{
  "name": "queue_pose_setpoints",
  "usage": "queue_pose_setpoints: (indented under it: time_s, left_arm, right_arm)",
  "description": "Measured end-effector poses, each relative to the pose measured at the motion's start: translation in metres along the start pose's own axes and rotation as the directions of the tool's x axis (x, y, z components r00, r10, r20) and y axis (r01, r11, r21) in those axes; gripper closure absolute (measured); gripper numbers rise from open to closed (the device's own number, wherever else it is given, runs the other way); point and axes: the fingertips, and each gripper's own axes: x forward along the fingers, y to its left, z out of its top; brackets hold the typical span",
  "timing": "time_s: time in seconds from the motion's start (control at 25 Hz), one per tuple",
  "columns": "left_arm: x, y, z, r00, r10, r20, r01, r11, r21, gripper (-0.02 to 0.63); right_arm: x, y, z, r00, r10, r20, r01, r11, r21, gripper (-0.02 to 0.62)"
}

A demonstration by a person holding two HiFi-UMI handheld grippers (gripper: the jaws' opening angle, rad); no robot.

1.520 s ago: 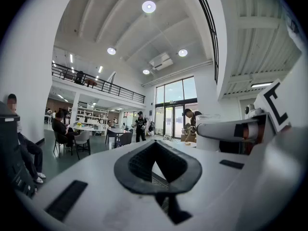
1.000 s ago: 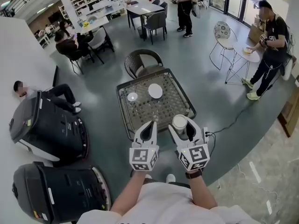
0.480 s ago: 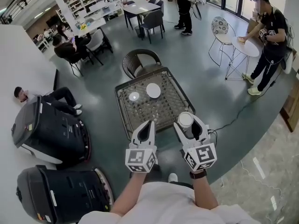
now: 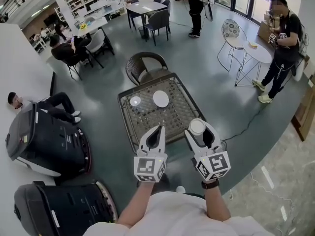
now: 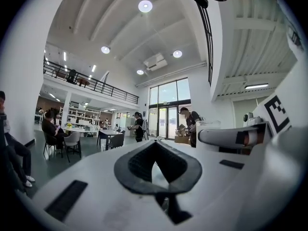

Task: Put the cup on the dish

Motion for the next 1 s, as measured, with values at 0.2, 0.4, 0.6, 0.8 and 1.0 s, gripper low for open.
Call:
queue_pose_setpoints:
  time_s: [0.2,0.4,0.6,0.8,1.0]
  left_arm:
    - [0.030,0.040,-0.001,1.000,0.007,-0.018,-0.007,1.000,-0.007,0.603]
    - [0.057,0.101,0.007,1.000,0.018,-0.005,-0.018,0.999,-0.028,0.603]
    - [0.080,0.143,0.017,1.000,-0.010,0.018,0.011,0.999,-0.035,0.603]
    - [0.095,0.183,0.020,0.999,-0.010,0.032,0.012,0.998,-0.062,0.603]
    - [0.115,0.208,-0.006,1.000,-0.026,0.004,0.027,0.992,-0.125,0.603]
  right_arm:
    - [0.047,-0.004,0.004,1.000,-0.010,-0.003,0.010,1.000,0.000,0.339]
    - [0.112,0.010,0.011,1.000,0.019,0.010,-0.019,1.000,-0.021,0.339]
    - [0.171,0.022,0.013,0.999,0.033,0.006,-0.033,0.999,-0.027,0.339]
    - [0.218,0.027,0.013,0.999,0.036,-0.004,-0.036,0.999,-0.025,0.339]
    - [0.245,0.026,-0.001,0.999,0.035,-0.031,-0.036,0.999,-0.026,0.339]
